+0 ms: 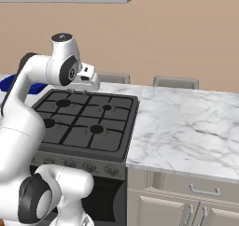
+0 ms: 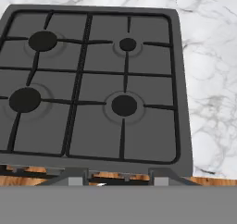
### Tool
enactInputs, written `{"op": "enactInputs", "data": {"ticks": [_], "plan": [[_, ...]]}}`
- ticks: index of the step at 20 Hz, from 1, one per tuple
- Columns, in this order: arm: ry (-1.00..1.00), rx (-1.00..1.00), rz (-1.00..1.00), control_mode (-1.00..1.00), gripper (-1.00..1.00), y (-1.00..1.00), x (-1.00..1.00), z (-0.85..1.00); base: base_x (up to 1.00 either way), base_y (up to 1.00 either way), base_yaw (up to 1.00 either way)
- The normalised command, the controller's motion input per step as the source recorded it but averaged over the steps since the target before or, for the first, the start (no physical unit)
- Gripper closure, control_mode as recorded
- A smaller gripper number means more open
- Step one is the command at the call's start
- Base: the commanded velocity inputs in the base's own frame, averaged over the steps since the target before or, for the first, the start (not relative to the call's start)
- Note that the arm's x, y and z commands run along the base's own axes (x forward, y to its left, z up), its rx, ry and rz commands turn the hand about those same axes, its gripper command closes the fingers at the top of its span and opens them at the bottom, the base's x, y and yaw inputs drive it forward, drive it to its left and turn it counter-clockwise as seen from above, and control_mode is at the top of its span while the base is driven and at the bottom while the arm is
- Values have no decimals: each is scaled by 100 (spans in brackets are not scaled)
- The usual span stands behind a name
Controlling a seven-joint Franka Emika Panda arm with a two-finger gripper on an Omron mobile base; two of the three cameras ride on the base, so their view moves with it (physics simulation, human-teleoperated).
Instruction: Take the tongs from the drawer on the right and place them on the dining counter next to the tray containing the hot dog.
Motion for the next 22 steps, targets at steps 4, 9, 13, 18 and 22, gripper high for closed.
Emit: {"op": "enactInputs", "data": {"ticks": [4, 9, 13, 18, 22], "plan": [[0, 0, -10, -100, -100, -15, 1, 0, 0, 0, 0], [-1, -1, -32, -100, -100, -56, 0, 0, 0, 0, 0], [-5, 0, -36, -100, -100, -74, 0, -1, 0, 0, 0], [-5, 3, -40, -100, -100, -91, -7, -20, 0, 0, 0], [-9, 10, -36, -100, -100, -98, -24, -37, 0, 0, 0]]}}
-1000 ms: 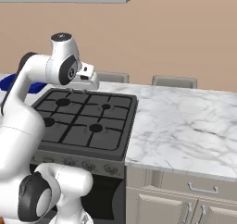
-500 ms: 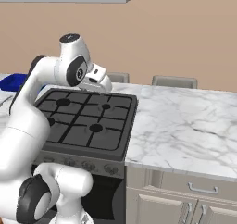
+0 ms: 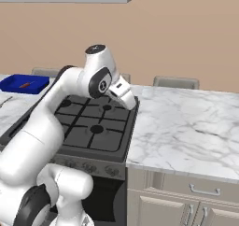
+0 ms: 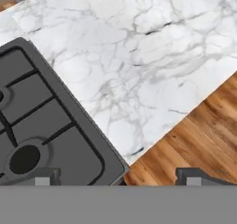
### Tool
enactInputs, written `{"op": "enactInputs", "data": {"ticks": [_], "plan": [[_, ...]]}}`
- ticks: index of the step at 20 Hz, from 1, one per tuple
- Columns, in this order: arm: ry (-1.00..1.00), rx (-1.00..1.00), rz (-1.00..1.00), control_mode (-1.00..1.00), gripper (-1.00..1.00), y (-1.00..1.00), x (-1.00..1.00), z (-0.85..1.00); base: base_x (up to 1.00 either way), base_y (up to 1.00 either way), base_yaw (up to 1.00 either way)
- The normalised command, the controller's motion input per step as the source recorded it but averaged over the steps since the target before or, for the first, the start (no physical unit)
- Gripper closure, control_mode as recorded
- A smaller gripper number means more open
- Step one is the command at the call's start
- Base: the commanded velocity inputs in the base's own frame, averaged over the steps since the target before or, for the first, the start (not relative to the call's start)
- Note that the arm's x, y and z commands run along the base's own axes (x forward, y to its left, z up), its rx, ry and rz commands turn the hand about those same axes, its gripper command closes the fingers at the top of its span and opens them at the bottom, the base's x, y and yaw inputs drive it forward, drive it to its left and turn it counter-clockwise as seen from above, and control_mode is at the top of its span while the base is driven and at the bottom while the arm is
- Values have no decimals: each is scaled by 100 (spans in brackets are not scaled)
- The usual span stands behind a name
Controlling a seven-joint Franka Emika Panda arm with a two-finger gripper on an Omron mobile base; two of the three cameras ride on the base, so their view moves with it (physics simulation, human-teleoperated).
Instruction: Take the tongs from the drawer on the right and place them on the dining counter next to the tray containing the hot dog.
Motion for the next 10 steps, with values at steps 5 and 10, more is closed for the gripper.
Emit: {"op": "enactInputs", "data": {"ticks": [5, 10], "plan": [[-16, 24, -13, -100, -100, -70, -46, -29, 0, 0, 0], [-8, 23, -9, -100, -100, -54, -60, -26, 0, 0, 0]]}}
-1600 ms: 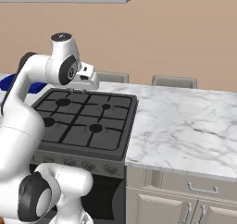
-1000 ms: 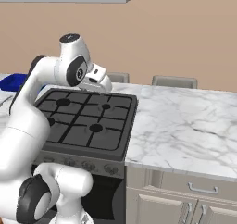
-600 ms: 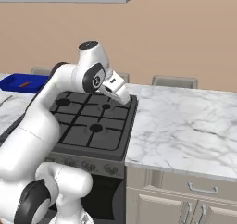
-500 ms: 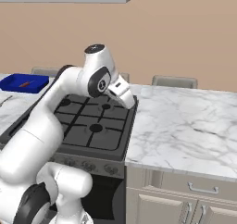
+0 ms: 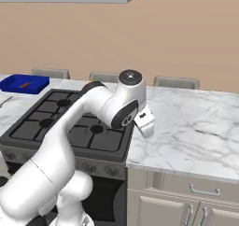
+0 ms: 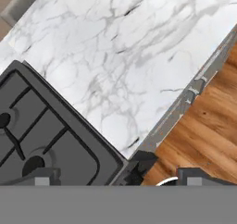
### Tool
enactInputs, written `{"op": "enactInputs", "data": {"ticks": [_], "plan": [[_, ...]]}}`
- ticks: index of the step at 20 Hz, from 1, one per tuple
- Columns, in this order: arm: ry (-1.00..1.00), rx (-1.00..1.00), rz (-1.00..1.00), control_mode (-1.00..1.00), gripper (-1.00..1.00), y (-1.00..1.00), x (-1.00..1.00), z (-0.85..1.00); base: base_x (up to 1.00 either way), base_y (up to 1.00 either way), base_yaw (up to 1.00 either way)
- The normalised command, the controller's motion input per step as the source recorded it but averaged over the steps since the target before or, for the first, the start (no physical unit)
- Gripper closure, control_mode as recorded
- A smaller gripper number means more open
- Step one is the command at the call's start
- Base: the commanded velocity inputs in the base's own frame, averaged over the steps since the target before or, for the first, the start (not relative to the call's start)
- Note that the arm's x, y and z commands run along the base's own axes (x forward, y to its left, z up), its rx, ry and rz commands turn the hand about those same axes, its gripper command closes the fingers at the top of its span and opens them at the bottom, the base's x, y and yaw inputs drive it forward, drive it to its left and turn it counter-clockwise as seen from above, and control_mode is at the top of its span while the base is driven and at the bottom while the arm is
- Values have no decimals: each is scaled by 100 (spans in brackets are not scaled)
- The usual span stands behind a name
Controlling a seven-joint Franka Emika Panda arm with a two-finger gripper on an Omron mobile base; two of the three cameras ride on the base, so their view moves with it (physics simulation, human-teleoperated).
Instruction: Take the tongs from the drawer on the right and place them on the dining counter next to the tray containing the hot dog.
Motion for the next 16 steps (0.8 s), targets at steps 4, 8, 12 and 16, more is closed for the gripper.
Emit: {"op": "enactInputs", "data": {"ticks": [4, 8, 12, 16], "plan": [[-6, 27, -9, -100, -100, -65, -62, -31, 0, 0, 0], [-12, 21, -10, -100, -100, -66, -42, -35, 0, 0, 0], [-8, 5, -7, -100, -100, -51, -29, -35, 0, 0, 0], [-9, 0, -5, -100, -100, -28, -14, -46, 0, 0, 0]]}}
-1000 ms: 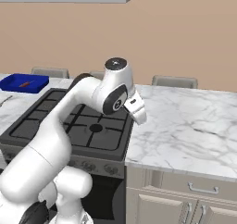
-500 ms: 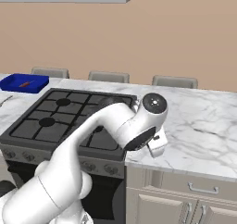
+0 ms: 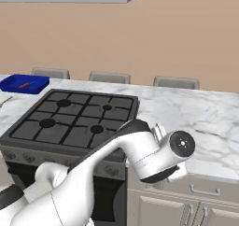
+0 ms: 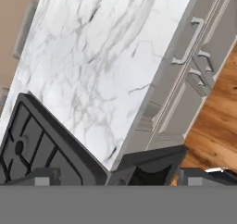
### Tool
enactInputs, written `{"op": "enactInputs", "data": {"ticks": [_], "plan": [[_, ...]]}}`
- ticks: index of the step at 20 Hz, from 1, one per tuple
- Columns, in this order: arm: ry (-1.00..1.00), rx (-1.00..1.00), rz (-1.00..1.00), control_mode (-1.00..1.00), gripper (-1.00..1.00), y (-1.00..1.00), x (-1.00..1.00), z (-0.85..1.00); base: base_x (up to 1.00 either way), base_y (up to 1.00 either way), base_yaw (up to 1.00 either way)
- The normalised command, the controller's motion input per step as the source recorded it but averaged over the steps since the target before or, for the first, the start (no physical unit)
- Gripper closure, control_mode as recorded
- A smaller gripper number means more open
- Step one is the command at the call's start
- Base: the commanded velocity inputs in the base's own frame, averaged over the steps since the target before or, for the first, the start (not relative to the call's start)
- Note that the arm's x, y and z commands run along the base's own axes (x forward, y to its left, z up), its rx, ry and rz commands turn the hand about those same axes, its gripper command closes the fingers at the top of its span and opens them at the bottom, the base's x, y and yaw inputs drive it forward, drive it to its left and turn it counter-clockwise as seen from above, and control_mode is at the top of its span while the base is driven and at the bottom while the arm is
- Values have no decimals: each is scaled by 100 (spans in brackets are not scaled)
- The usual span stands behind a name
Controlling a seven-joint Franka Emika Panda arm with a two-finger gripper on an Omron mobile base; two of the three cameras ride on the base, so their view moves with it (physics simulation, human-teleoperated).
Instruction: Take the tongs from the drawer on the right and place them on the dining counter next to the tray containing the hot dog.
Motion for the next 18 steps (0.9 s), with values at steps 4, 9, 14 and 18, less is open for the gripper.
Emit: {"op": "enactInputs", "data": {"ticks": [4, 9, 14, 18], "plan": [[-15, 0, -4, -100, -100, -14, -13, -49, 0, 0, 0], [-20, 1, -5, -100, -100, -14, -21, -52, 0, 0, 0], [-19, 8, -4, -100, -100, -12, -24, -42, 0, 0, 0], [-20, 12, -3, -100, -100, -16, -14, -37, 0, 0, 0]]}}
